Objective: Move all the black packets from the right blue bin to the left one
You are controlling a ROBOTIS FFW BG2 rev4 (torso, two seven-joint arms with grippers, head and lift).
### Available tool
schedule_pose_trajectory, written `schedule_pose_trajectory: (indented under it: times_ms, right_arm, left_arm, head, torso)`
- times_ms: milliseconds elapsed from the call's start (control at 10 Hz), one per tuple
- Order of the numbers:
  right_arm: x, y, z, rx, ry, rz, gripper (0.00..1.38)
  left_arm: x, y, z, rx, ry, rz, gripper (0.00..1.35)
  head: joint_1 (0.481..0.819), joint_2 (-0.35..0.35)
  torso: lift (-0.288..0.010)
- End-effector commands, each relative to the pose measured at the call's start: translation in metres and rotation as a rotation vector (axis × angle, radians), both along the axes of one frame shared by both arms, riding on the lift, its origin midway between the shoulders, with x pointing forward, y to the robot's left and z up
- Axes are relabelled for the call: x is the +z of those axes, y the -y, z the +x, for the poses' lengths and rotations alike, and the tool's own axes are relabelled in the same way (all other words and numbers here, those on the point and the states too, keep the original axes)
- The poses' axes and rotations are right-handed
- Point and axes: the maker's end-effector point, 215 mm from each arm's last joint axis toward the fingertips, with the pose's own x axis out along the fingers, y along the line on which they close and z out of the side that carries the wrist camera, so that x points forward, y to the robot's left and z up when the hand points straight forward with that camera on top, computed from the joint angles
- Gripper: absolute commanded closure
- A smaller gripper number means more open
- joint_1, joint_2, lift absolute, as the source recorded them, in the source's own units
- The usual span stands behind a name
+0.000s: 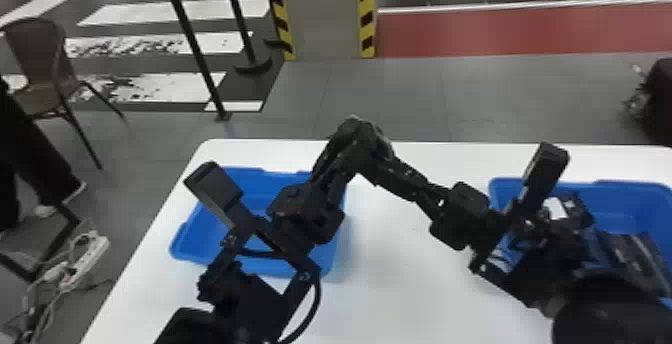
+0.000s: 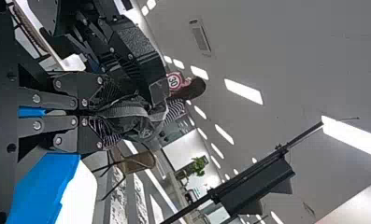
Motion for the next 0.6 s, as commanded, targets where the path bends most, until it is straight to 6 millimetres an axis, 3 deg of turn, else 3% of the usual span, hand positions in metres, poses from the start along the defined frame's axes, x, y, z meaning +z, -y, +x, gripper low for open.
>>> schedule_pose_trajectory:
  times_ms: [0, 200, 300, 500]
  right_arm:
    - [0.002, 0.0, 0.001, 0.001, 0.002, 0.004, 1.28]
    - [0.004, -0.001, 0.001, 0.001, -0.001, 0.014, 1.27]
    - [0.006, 0.0, 0.003, -0.005, 0.002, 0.024, 1.11]
    - [0.015, 0.011, 0.009, -0.045, 0.045, 0.042, 0.33]
  left_arm:
    - [-0.006, 0.004, -0.002, -0.009, -0.017, -0.002, 1.22]
    - [-0.003, 0.003, -0.002, -0.004, -0.009, -0.006, 1.22]
    - [-0.001, -0.002, -0.002, 0.01, 0.0, -0.011, 1.22]
    - [0.005, -0.031, 0.005, 0.093, 0.028, -0.003, 1.22]
  head:
    - [0.695, 0.163]
    - [0.695, 0.159]
    - [0.695, 0.158]
    - [0.695, 0.164]
  torso:
    - [-0.11]
    - [-0.11]
    - [-0.11]
    - [-0.11]
